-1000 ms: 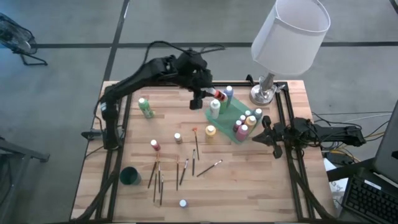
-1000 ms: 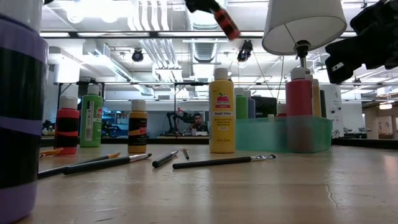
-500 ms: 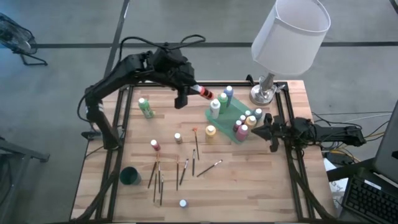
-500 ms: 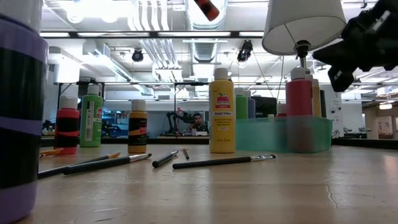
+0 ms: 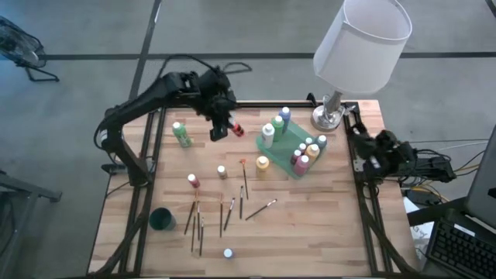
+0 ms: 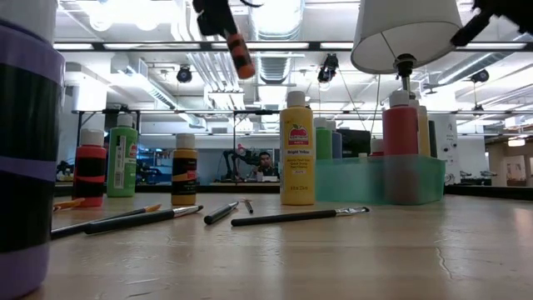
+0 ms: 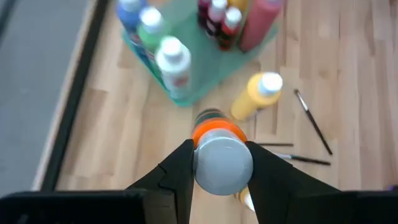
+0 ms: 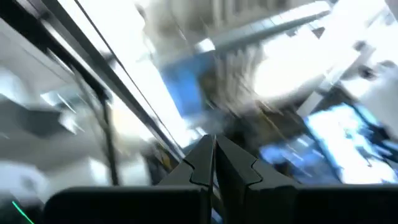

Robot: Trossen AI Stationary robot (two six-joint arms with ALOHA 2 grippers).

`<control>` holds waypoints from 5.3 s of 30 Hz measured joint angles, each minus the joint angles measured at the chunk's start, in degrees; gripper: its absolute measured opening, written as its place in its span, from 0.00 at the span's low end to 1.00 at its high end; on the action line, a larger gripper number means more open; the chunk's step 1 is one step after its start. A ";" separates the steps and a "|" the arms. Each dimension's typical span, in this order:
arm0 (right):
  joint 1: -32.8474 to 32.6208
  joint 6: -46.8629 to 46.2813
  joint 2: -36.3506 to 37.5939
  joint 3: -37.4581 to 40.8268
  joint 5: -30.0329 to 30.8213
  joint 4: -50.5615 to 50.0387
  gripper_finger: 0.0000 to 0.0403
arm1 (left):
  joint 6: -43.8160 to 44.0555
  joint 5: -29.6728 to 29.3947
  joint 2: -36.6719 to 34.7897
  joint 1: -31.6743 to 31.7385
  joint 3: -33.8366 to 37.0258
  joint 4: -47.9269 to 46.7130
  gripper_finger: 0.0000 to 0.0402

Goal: Pick & Place Paint Supplies
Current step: Put the small orange paint bottle into the green bin

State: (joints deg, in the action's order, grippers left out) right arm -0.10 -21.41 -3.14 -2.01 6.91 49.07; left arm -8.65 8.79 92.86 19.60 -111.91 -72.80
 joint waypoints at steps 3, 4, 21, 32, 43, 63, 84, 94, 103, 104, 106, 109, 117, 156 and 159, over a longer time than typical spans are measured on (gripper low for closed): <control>0.00 -0.89 -0.02 -1.65 -4.42 2.39 0.03 | 0.72 3.15 -0.05 -2.23 2.75 1.95 0.31; 0.00 -0.18 -0.20 -2.54 -5.21 2.22 0.03 | 0.79 4.58 -0.05 -3.11 2.95 2.28 0.31; 0.00 8.53 -29.41 -36.74 2.55 -34.50 0.03 | -11.11 4.29 0.63 -11.71 7.33 0.14 0.31; 0.00 8.06 -51.32 -58.60 6.54 -53.77 0.03 | -16.45 1.82 0.46 0.05 14.67 3.05 0.31; -0.02 1.67 -61.02 -75.33 11.42 -83.58 0.03 | -15.74 4.67 0.70 0.40 19.35 6.32 0.31; -2.75 -0.93 -66.91 -74.67 9.14 -86.42 0.03 | -9.47 1.00 5.01 -8.70 -0.68 4.44 0.31; -4.25 -0.71 -69.80 -77.14 4.40 -92.15 0.05 | -7.08 -1.17 18.84 -9.76 -20.36 -1.65 0.31; -1.44 -0.85 -74.87 -78.91 3.12 -92.42 0.37 | -5.38 -0.95 19.87 -10.06 -22.17 -2.23 0.31; -0.57 3.87 -81.12 -82.46 3.57 -91.99 0.60 | -5.41 -0.95 19.82 -10.07 -22.08 -1.80 0.31; -0.57 4.58 -81.91 -82.96 3.81 -92.09 0.62 | -5.51 -0.93 19.82 -10.07 -22.08 -1.82 0.31; -0.57 5.40 -83.03 -84.02 4.54 -92.22 0.65 | -5.75 -0.93 19.82 -10.06 -22.06 -2.13 0.31; -0.39 6.09 -84.12 -85.26 5.15 -92.32 0.67 | -6.32 -0.89 19.65 -10.03 -22.06 -2.28 0.31; 0.40 6.47 -86.00 -85.49 7.05 -92.39 0.64 | -6.91 -0.95 19.56 -9.95 -22.08 -2.37 0.31; 1.51 6.16 -83.94 -85.58 11.74 -92.40 0.29 | -9.57 -3.72 16.97 -9.04 -21.84 -2.39 0.38; 1.53 5.74 -83.05 -85.56 11.92 -92.63 0.29 | -9.67 -3.84 15.34 -8.64 -21.89 -1.87 0.39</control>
State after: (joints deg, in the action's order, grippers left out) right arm 1.43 -15.67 -86.19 -87.58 18.84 -43.56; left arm -18.32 4.94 108.20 10.96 -133.80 -74.67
